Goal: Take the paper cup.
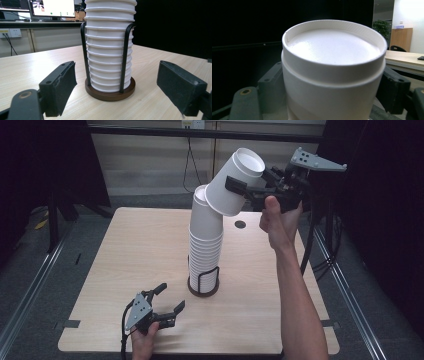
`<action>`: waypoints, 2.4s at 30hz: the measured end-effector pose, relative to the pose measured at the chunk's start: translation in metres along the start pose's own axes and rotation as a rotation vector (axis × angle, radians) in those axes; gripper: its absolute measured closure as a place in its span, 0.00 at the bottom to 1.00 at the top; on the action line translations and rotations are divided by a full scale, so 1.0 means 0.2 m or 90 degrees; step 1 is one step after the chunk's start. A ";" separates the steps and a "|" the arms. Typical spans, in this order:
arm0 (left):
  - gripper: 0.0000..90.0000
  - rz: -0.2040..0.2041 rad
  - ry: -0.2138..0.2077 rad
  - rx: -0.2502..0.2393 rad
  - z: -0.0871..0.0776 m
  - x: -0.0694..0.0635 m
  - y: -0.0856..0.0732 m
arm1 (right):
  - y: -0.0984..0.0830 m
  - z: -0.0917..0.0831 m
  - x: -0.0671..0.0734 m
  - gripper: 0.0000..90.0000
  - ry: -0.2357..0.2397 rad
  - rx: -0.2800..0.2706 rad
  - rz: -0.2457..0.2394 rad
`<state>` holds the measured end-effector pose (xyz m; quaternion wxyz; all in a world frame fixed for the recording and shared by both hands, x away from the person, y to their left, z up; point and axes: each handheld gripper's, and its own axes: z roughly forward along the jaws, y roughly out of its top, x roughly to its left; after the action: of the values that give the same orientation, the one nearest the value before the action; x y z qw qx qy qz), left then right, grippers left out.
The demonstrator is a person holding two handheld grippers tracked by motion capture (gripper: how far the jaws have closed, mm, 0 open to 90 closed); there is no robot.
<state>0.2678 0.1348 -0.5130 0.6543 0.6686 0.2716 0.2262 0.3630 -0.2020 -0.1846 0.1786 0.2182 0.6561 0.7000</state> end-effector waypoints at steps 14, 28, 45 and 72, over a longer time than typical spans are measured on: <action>0.17 -0.003 0.004 -0.001 0.00 0.00 0.00 | 0.00 -0.11 -0.04 0.23 -0.026 0.004 -0.001; 0.17 0.008 0.005 0.005 0.00 0.02 0.00 | -0.04 -0.23 -0.07 0.23 -0.057 0.016 0.000; 0.18 -0.023 -0.003 0.028 0.01 0.02 0.07 | -0.22 -0.29 -0.07 0.23 -0.072 0.059 0.015; 0.19 -0.020 -0.064 0.046 0.03 -0.04 0.18 | -0.57 -0.35 -0.02 0.24 -0.074 0.108 0.056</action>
<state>0.2684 0.1254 -0.4765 0.6457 0.6981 0.2571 0.1723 0.3236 -0.2542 -0.3017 0.1665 0.3015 0.6911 0.6354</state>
